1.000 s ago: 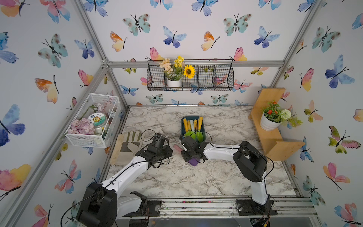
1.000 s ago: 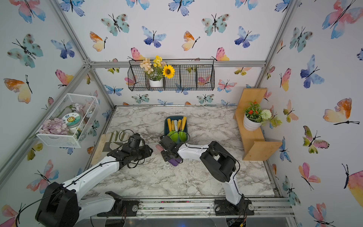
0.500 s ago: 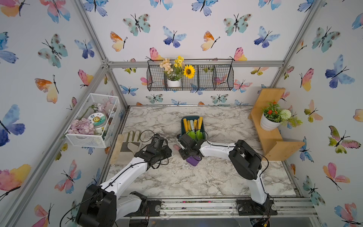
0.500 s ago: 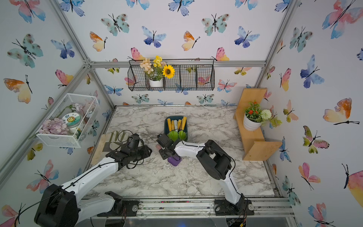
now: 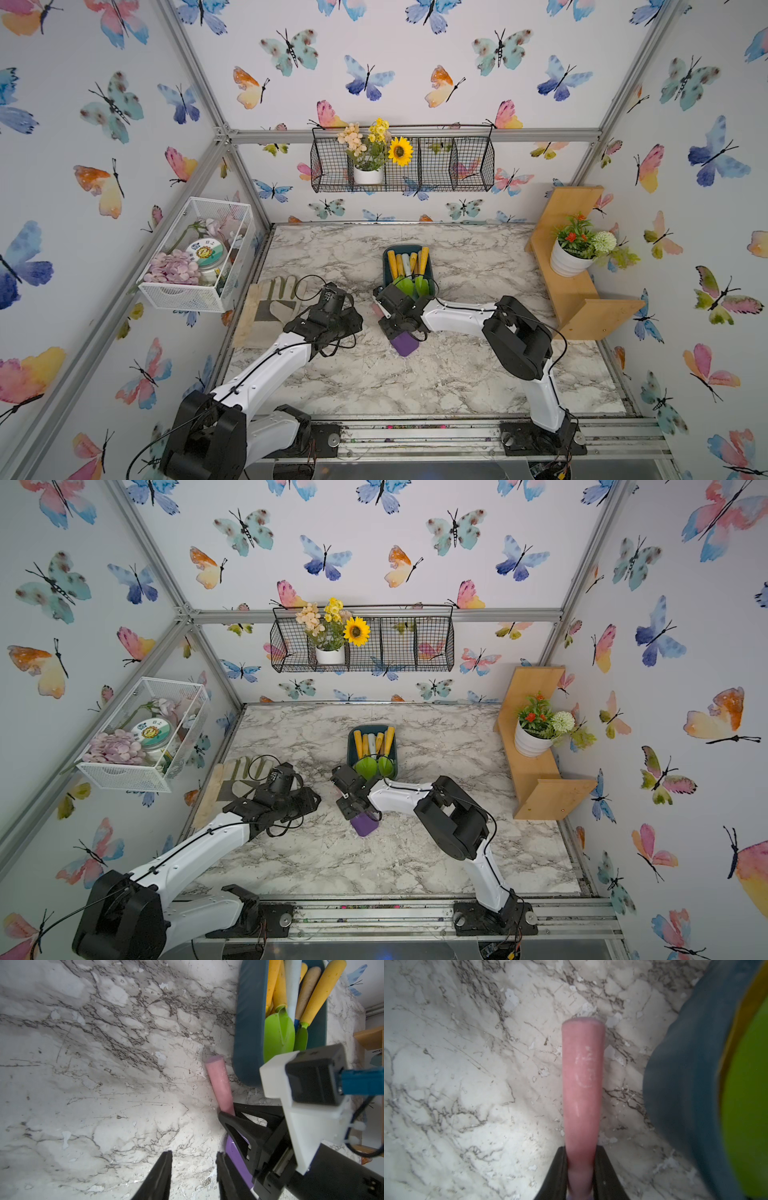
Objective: Put the shovel into the storage box
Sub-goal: Pick up the shovel from the center of the board, then place the shovel in the storage box.
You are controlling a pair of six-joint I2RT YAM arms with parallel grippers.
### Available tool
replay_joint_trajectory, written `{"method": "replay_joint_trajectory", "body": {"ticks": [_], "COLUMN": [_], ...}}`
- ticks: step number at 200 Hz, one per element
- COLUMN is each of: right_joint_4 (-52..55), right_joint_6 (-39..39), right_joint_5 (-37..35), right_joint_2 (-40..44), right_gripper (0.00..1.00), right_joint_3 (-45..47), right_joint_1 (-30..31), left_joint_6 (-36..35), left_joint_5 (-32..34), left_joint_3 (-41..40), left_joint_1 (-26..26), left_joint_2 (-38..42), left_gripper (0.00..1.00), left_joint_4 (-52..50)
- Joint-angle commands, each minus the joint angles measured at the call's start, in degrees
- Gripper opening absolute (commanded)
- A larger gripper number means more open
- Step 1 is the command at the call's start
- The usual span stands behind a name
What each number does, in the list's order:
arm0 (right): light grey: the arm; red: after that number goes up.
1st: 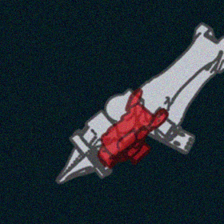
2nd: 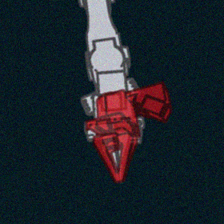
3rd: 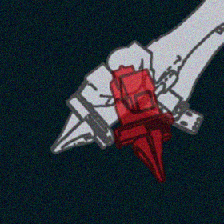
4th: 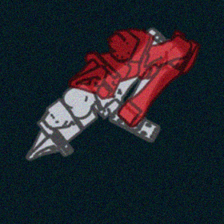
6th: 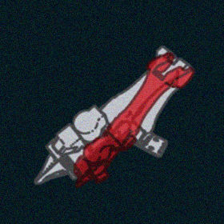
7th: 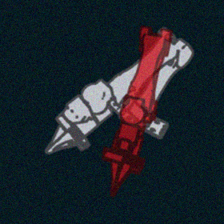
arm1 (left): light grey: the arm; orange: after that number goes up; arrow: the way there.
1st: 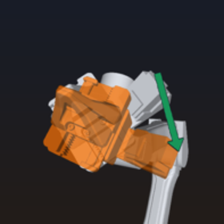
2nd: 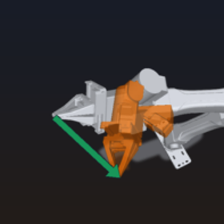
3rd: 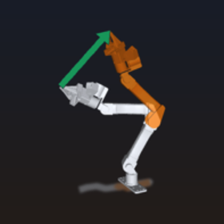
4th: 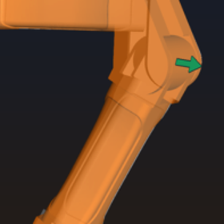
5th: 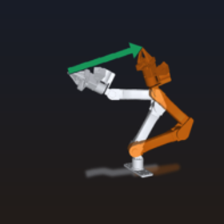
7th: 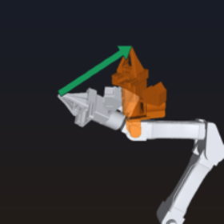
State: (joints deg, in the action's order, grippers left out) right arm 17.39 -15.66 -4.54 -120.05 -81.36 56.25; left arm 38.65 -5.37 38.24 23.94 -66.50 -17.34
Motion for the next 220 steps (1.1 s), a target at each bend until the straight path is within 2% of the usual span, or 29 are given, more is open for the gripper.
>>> {"method": "replay_joint_trajectory", "body": {"ticks": [1, 42, 73, 135, 220], "right_joint_4": [2.4, 3.0, 6.1, 11.7, 12.9], "right_joint_6": [0.5, 0.5, -0.5, -5.4, -9.6], "right_joint_5": [1.2, 1.2, 0.2, -1.1, -1.3], "right_joint_2": [4.0, 8.8, 9.6, 4.0, -3.9], "right_gripper": [0.17, 0.16, 0.16, 0.16, 0.16], "right_joint_3": [-0.2, -1.0, -5.6, -19.3, -27.6], "right_joint_1": [0.4, 0.4, -0.1, -4.8, -11.6], "left_joint_6": [-0.1, -0.5, -0.4, -0.6, -0.7], "left_joint_5": [-1.8, -2.2, -2.8, -4.2, -5.6], "left_joint_3": [0.0, 1.5, 2.9, 6.0, 6.9], "left_joint_1": [-0.4, -0.4, -0.4, -0.4, -0.4], "left_joint_2": [1.0, 1.2, 1.4, 0.9, -0.2], "left_gripper": [0.42, 0.42, 0.42, 0.42, 0.42], "left_joint_4": [0.4, -0.5, -0.7, -0.7, 0.4]}}
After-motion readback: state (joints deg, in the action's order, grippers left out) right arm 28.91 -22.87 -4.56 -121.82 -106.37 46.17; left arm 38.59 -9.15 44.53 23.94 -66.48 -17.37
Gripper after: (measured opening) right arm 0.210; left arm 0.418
